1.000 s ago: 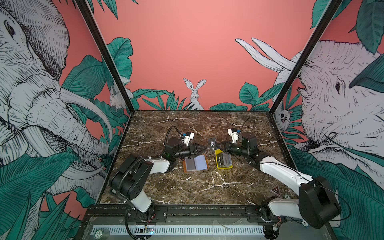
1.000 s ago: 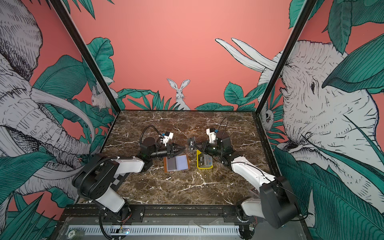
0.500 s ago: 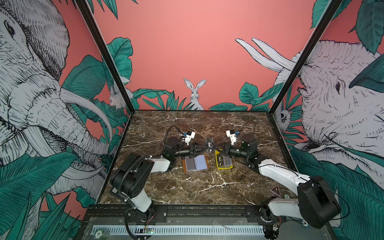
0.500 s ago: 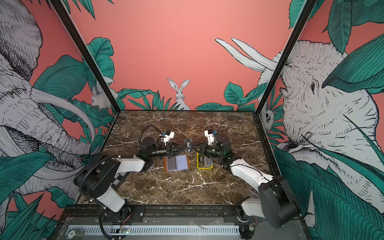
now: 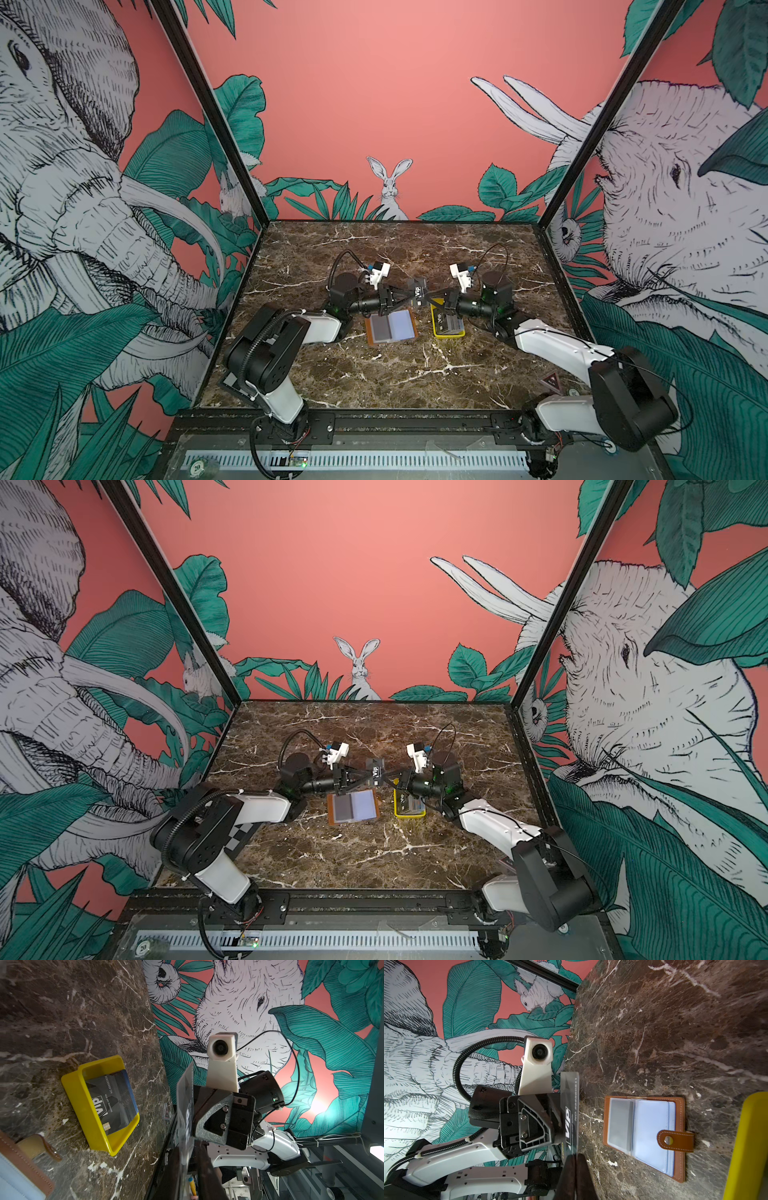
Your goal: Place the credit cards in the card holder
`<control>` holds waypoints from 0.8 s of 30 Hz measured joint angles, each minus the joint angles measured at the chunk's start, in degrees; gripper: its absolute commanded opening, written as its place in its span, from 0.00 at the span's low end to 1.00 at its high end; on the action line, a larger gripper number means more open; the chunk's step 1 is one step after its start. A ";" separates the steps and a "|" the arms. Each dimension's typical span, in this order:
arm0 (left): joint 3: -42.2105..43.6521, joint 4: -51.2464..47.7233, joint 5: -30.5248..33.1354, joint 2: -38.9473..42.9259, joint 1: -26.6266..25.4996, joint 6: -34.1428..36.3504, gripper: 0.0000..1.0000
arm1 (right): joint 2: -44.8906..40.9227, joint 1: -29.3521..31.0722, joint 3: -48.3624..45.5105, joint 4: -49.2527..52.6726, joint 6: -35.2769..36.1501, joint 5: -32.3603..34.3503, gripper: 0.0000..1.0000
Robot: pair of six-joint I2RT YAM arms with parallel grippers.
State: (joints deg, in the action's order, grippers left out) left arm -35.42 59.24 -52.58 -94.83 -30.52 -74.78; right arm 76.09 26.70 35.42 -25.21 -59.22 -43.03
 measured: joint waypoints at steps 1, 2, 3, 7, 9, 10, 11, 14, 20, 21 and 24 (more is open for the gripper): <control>0.00 -1.36 0.52 0.02 -0.35 0.92 0.06 | -0.02 0.00 0.07 0.94 0.70 0.24 0.16; 0.00 -2.60 1.01 0.09 -0.74 1.79 0.04 | -0.02 0.02 0.11 2.34 1.55 0.59 0.23; 0.00 -3.91 1.46 0.31 -1.20 2.64 0.02 | -0.02 0.07 0.11 3.69 2.14 0.87 0.27; 0.00 -11.06 4.02 3.28 -2.36 7.15 0.00 | -1.09 0.15 0.11 8.94 4.94 2.45 0.39; 0.04 -14.78 5.53 5.35 -2.47 9.46 0.00 | -2.54 0.15 0.11 11.08 6.38 3.30 0.41; 0.07 -16.83 6.40 6.56 -2.45 10.47 0.00 | -3.26 0.15 0.09 11.69 7.04 3.63 0.42; 0.13 -18.71 7.39 7.72 -2.45 11.58 0.00 | -4.04 0.15 0.09 12.33 7.63 3.87 0.43; 0.94 -22.71 10.21 10.54 -2.43 13.55 0.00 | -5.55 0.26 0.07 13.73 9.35 4.63 0.44; 4.50 -30.67 16.09 15.98 -2.45 16.85 0.00 | -7.04 1.84 0.07 19.80 14.25 8.02 0.46; 5.25 -31.93 17.07 17.03 -2.45 17.25 0.00 | -7.34 2.36 0.07 21.07 15.04 9.01 0.47; 6.80 -36.09 19.69 20.04 -2.45 18.21 0.00 | -8.28 4.55 0.20 25.05 17.90 12.66 0.45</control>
State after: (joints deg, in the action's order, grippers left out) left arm -28.62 23.16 -32.88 -74.78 -32.97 -56.58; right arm 67.81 31.24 35.62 -0.16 -41.32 -30.37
